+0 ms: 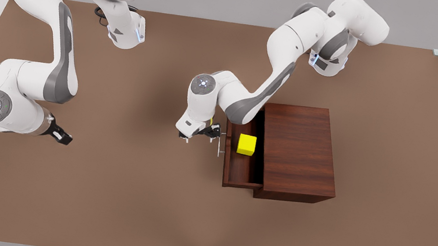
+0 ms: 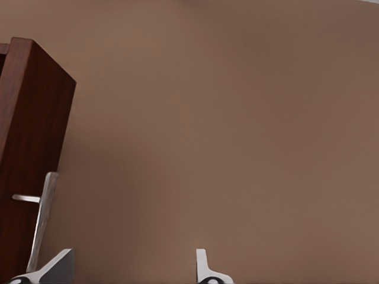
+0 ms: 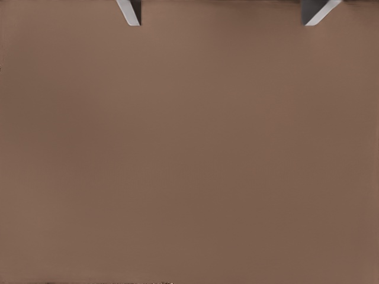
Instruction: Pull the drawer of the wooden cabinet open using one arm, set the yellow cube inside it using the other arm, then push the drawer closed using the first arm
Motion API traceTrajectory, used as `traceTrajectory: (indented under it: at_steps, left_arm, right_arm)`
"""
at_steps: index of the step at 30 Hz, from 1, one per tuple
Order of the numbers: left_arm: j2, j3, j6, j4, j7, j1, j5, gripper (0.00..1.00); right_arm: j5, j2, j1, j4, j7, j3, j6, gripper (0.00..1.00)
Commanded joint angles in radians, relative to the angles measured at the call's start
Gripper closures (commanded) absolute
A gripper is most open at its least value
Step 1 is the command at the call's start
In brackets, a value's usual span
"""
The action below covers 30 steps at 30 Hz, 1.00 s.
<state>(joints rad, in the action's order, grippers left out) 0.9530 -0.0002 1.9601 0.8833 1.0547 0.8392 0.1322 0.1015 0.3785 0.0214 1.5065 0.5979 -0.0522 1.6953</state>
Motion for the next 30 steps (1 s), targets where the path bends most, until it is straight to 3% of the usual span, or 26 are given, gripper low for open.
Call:
traceTrajectory:
  at_steps: [1, 30]
  left_arm:
    - [0.012, 0.0, 0.037, 0.003, 0.188, 0.0, 0.003, 0.0]
    - [-0.065, 0.003, -0.049, 0.164, 0.031, -0.045, 0.064, 0.0]
  right_arm:
    - [0.0, -0.001, 0.0, 0.0, -0.537, 0.0, 0.001, 0.0]
    - [-0.002, -0.001, 0.002, -0.002, -0.537, 0.002, 0.0, 0.0]
